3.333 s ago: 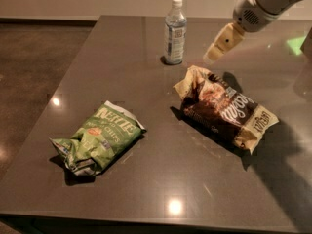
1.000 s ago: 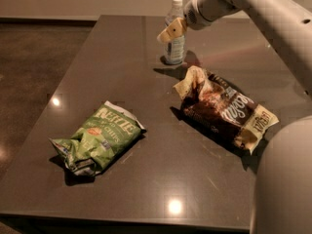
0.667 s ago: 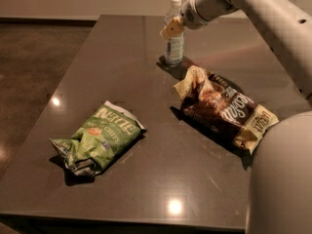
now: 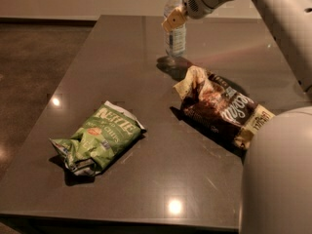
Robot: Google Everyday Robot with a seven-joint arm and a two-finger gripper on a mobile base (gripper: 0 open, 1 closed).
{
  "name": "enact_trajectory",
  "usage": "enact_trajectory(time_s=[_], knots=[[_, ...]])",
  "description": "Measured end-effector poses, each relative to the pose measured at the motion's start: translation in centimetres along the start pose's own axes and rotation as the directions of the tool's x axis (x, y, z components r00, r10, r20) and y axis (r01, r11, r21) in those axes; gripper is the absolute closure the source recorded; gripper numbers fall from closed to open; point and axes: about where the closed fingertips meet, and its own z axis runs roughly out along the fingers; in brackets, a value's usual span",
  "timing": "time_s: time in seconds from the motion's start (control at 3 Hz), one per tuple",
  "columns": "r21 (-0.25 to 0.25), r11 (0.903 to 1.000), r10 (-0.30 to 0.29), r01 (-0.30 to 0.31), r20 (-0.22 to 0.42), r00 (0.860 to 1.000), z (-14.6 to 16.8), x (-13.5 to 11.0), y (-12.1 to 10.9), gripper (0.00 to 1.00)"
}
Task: Knock blue plastic bottle over
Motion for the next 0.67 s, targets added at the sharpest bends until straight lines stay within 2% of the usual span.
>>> enact_trajectory(time_s=[0.33,0.67], knots=[[0.026,0.9939,-0.101,0.107,-0.175,0.979,-2.5,0.1,-0.8,1.0],[-0.007,0.9857,-0.158,0.168,-0.386,0.909,-3.0,3.1,-1.0,1.0]])
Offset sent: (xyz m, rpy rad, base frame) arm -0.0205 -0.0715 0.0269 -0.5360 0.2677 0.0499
